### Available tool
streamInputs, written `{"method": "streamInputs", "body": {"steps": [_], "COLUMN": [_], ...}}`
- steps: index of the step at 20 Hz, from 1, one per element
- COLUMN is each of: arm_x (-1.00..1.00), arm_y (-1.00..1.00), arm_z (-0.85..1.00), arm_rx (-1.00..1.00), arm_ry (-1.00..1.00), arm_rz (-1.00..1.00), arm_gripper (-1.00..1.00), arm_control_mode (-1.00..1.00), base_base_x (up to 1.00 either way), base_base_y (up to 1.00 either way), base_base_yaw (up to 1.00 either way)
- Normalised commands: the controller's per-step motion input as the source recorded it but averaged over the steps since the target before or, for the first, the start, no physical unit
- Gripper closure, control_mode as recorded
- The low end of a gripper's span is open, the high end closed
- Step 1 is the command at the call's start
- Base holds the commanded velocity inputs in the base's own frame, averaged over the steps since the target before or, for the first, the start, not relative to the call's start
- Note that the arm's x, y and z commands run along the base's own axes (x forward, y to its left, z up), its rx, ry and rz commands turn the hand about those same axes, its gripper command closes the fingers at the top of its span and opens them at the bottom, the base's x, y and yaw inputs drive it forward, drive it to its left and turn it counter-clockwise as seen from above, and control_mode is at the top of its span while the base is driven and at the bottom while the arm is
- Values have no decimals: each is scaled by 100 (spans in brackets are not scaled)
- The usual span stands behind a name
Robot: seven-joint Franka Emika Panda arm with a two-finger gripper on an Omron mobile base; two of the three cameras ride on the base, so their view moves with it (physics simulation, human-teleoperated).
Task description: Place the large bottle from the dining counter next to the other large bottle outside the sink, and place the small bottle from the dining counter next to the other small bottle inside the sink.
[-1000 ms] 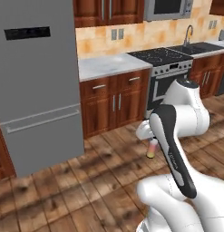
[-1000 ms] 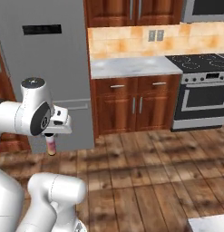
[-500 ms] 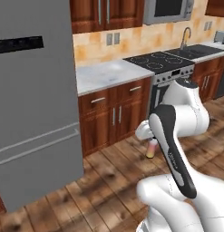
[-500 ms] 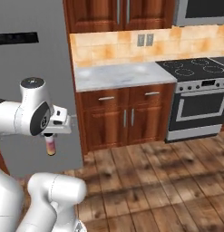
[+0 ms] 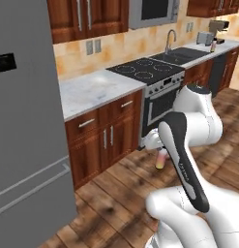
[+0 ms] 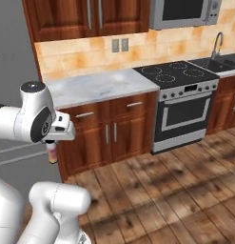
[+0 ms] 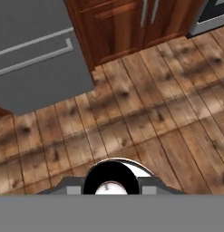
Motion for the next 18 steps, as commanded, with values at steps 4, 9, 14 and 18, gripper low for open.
{"method": "streamInputs", "body": {"steps": [4, 9, 14, 18], "arm_x": [0, 0, 0, 0], "arm_y": [0, 0, 0, 0], "arm_z": [0, 0, 0, 0], "arm_rx": [0, 0, 0, 0], "arm_ry": [0, 0, 0, 0], "arm_rz": [0, 0, 0, 0], "arm_gripper": [100, 100, 100, 100], "arm_control_mode": [100, 100, 100, 100], "base_base_x": [68, 86, 96, 99], "base_base_y": [-9, -5, -5, -21], "base_base_yaw": [-29, -13, -1, 0]}}
